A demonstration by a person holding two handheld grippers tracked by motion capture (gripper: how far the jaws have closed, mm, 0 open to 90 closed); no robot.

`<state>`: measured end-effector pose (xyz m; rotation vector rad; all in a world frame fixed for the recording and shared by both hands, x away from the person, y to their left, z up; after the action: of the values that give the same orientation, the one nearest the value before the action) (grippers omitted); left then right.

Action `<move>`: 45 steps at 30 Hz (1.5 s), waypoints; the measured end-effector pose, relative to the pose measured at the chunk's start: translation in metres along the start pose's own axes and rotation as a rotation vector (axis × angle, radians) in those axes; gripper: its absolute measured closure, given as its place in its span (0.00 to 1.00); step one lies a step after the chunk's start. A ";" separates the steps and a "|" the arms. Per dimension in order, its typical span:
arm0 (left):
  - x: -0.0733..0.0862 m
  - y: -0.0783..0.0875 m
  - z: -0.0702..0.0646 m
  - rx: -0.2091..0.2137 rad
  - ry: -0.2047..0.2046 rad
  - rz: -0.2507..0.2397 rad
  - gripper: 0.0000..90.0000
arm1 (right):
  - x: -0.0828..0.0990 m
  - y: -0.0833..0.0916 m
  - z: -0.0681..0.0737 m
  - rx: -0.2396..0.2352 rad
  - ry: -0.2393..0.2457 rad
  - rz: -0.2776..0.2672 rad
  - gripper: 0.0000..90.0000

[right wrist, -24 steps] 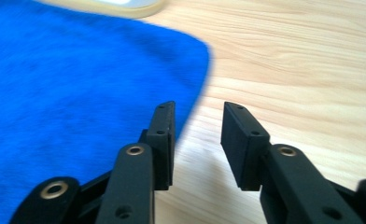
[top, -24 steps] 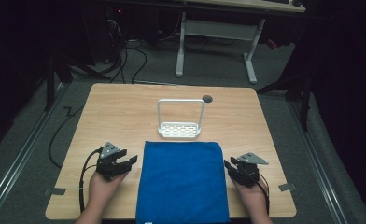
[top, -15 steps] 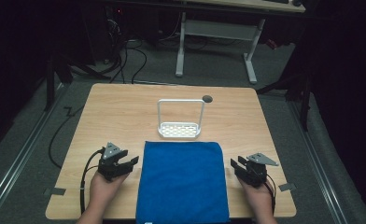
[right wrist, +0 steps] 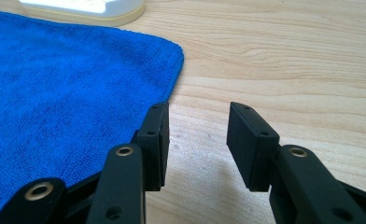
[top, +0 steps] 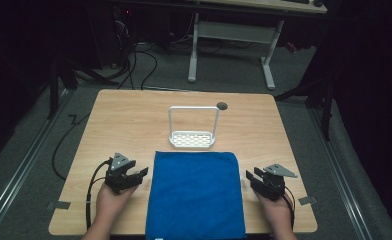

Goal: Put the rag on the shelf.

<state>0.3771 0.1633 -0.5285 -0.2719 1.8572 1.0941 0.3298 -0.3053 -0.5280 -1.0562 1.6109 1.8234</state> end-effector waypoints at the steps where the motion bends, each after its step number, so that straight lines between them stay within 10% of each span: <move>1: 0.000 0.000 0.000 -0.001 0.005 -0.003 0.45 | 0.000 0.000 0.000 0.001 0.000 0.001 0.66; 38: -0.038 -0.033 -0.008 0.016 -0.055 -0.024 0.49 | -0.008 0.009 -0.004 -0.027 0.004 -0.021 0.70; 45: -0.038 -0.050 -0.001 0.035 -0.005 -0.017 0.47 | -0.009 0.010 -0.002 -0.046 0.027 -0.039 0.66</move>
<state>0.4266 0.1237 -0.5263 -0.2643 1.8646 1.0488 0.3278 -0.3076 -0.5146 -1.1286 1.5594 1.8369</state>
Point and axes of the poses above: each handheld gripper's, and its own axes: y roughly backward along the jaws, x roughly out of its underside, z roughly to its left, the point moved 1 cm from there along -y, roughly forward along the jaws, and after that the axes turned 5 degrees about x, right-handed, at the moved point
